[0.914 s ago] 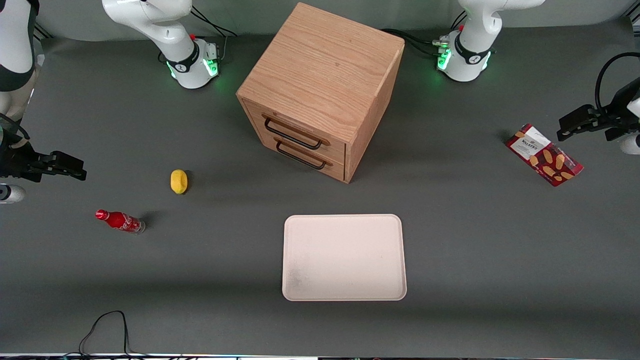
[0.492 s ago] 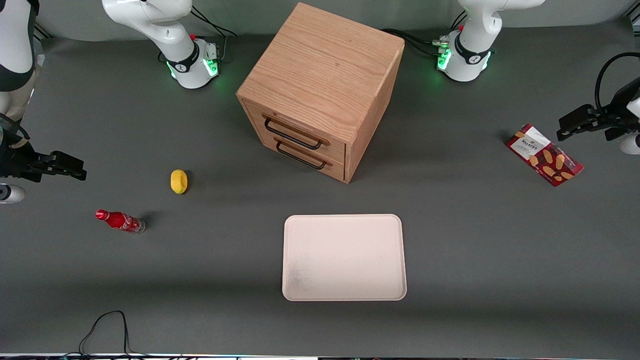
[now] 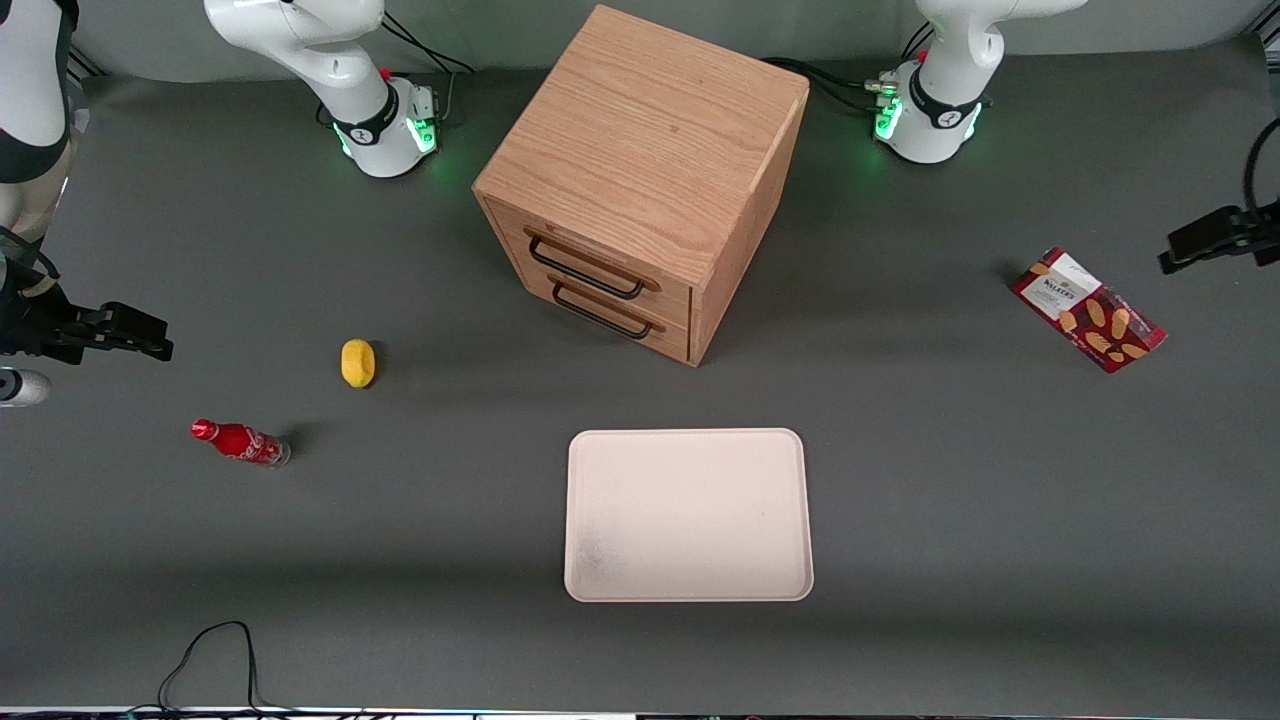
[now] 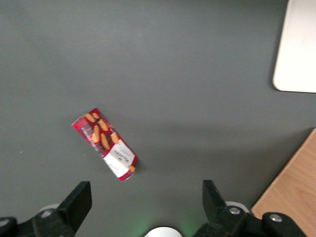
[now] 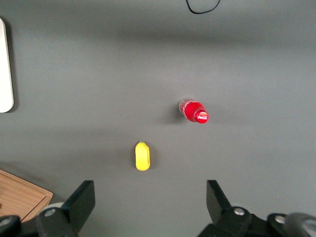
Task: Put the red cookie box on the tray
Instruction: 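Move the left gripper over the red plaid cookie box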
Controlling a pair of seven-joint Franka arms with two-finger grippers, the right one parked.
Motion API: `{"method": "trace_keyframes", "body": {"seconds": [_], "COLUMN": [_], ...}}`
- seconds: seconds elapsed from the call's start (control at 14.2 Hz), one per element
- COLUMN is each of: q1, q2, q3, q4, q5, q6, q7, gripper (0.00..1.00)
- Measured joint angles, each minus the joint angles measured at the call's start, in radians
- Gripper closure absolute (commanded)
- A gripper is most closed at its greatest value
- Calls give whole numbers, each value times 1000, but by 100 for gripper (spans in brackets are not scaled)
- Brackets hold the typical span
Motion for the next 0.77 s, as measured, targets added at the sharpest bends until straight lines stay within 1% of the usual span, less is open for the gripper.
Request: {"method": "trace_keyframes", "body": {"seconds": [0.28, 0.77], "q1": [128, 340], "q2": [-123, -323], "q3": [7, 10], "q4": [-191, -503], "q5": [20, 31], "q6": [61, 151], "q7": [51, 55], "gripper": [0, 0]}}
